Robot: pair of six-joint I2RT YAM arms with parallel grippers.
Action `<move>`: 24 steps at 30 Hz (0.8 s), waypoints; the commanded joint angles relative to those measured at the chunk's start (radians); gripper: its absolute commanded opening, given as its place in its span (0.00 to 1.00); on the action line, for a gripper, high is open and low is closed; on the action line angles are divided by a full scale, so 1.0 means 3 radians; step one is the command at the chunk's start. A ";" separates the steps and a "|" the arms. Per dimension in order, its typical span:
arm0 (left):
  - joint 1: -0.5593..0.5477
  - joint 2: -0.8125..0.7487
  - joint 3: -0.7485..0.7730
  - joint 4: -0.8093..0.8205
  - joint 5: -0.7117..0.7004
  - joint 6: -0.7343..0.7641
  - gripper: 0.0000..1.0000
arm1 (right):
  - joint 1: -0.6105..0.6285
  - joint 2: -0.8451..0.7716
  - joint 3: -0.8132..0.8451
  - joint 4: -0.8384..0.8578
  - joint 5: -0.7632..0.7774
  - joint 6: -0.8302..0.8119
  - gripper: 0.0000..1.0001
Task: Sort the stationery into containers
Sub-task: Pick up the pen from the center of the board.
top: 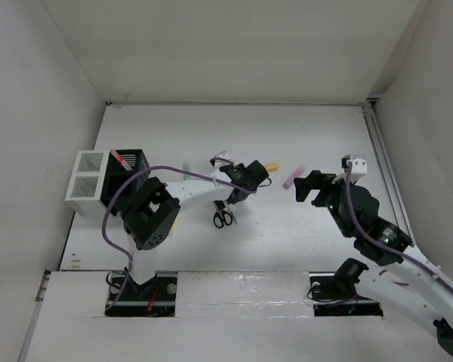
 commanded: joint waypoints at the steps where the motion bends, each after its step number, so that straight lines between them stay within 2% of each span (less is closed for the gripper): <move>1: -0.0003 -0.0002 -0.0079 -0.0016 -0.0070 -0.0111 0.83 | -0.0024 -0.0004 0.0002 0.0201 -0.0047 -0.0044 1.00; 24: 0.0028 0.0167 -0.0202 0.0286 0.0088 0.0022 0.74 | -0.0024 -0.0040 -0.0029 0.0263 -0.0109 -0.0075 0.99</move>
